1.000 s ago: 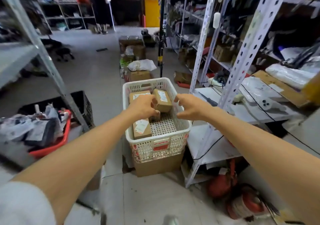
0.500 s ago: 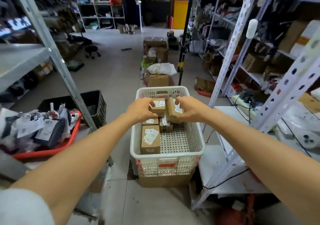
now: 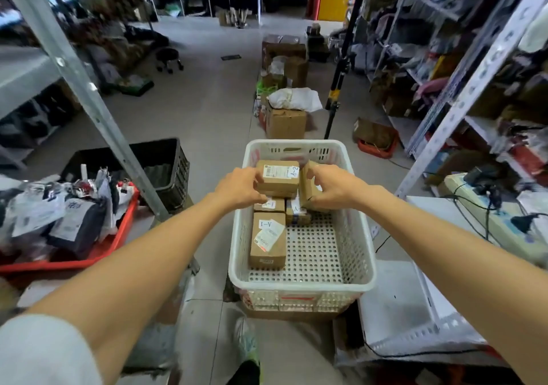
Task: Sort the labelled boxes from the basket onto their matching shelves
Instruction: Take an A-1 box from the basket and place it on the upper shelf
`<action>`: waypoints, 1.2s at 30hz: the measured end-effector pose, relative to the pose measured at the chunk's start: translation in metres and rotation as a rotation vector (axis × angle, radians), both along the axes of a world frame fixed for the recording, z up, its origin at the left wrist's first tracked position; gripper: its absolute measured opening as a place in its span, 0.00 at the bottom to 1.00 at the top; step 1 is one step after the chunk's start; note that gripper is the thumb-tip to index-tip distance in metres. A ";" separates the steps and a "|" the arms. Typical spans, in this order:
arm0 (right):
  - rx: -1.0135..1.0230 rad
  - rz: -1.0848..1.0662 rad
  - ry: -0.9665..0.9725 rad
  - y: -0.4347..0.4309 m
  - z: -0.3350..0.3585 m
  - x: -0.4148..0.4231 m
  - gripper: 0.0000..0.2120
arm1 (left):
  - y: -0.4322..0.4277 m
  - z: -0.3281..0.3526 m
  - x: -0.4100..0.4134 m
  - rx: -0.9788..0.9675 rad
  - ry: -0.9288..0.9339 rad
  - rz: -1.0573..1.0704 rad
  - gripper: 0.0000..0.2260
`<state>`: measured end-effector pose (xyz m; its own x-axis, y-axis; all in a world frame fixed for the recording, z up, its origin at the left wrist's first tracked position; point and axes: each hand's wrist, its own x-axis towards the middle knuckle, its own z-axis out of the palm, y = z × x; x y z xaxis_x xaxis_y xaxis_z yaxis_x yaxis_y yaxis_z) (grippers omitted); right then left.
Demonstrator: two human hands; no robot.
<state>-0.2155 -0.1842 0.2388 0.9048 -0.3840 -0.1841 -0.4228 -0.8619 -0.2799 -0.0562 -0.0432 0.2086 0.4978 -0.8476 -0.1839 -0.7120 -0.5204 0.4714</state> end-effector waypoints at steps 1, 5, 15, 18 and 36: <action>0.007 0.002 -0.010 -0.007 -0.002 0.010 0.23 | -0.009 -0.004 0.012 0.005 0.002 0.000 0.22; 0.028 -0.029 0.027 -0.036 -0.007 0.054 0.21 | -0.048 -0.014 0.060 0.008 0.027 -0.020 0.22; 0.137 -0.114 0.188 -0.089 -0.086 0.132 0.22 | -0.100 -0.099 0.130 0.210 0.120 -0.061 0.22; 0.182 -0.116 0.271 -0.100 -0.128 0.131 0.21 | -0.108 -0.141 0.126 0.274 0.169 -0.092 0.21; 0.465 -0.409 0.375 -0.107 -0.428 0.140 0.23 | -0.154 -0.370 0.090 0.469 0.133 0.058 0.30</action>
